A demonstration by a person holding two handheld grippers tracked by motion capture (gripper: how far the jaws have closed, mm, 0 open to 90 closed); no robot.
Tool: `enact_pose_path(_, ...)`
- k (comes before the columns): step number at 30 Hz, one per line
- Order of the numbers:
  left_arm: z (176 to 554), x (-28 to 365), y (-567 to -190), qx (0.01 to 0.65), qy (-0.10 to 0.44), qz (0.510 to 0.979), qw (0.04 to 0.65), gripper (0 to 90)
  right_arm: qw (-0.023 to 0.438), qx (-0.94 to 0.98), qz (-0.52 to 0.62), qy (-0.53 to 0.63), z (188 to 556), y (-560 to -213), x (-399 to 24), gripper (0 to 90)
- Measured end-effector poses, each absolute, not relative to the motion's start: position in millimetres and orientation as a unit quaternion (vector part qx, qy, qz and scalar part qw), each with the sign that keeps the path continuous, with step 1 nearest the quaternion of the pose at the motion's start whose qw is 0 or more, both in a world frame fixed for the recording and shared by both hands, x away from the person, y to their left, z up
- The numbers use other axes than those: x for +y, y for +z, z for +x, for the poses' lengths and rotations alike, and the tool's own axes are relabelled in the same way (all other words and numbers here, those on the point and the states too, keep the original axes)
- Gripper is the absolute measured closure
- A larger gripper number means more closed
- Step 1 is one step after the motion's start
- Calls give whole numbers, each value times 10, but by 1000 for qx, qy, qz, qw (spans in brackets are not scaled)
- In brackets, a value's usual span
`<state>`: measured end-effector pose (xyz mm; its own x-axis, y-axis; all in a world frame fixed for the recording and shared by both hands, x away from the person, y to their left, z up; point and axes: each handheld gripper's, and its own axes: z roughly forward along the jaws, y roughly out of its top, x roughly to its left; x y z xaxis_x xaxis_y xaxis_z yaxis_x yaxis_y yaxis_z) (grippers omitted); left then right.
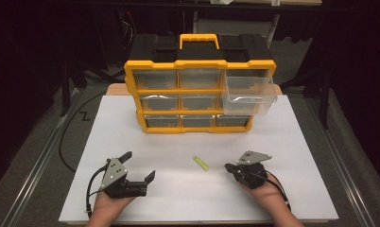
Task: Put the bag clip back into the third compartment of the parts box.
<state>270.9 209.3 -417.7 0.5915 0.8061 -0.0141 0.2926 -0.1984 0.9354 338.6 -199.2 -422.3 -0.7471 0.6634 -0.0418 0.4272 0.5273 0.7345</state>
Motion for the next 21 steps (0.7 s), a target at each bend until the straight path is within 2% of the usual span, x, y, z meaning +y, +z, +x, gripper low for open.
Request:
enact_pose_path(4, 2705, 2094, -4177, 377, 252, 731, 510, 4, 158, 851, 332, 376, 3381, -4216, -2148, 835)
enact_pose_path(9, 2702, 2102, -4175, 379, 253, 729, 511, 4, 152, 838, 345, 395, 3388, -4191, -2243, 528)
enact_pose_path(15, 2698, 2105, -4170, 377, 253, 728, 513, 4, 153, 832, 341, 409, 3379, -4196, -2221, 244)
enact_pose_path(16, 2698, 2105, -4170, 377, 253, 728, 513, 3, 153, 832, 341, 409, 3379, -4196, -2221, 244)
enact_pose_path(17, 2702, 2106, -4172, 378, 253, 728, 513, 4, 159, 828, 342, 415, 3379, -4192, -2209, 150)
enact_pose_path(18, 2703, 2107, -4173, 379, 252, 728, 513, 3, 161, 826, 343, 418, 3378, -4188, -2201, 119)
enact_pose_path(20, 2708, 2109, -4175, 381, 248, 729, 512, 3, 162, 823, 344, 421, 3384, -4184, -2182, 2)
enact_pose_path(21, 2708, 2109, -4175, 381, 248, 729, 512, 4, 162, 823, 342, 423, 3386, -4182, -2173, 0)
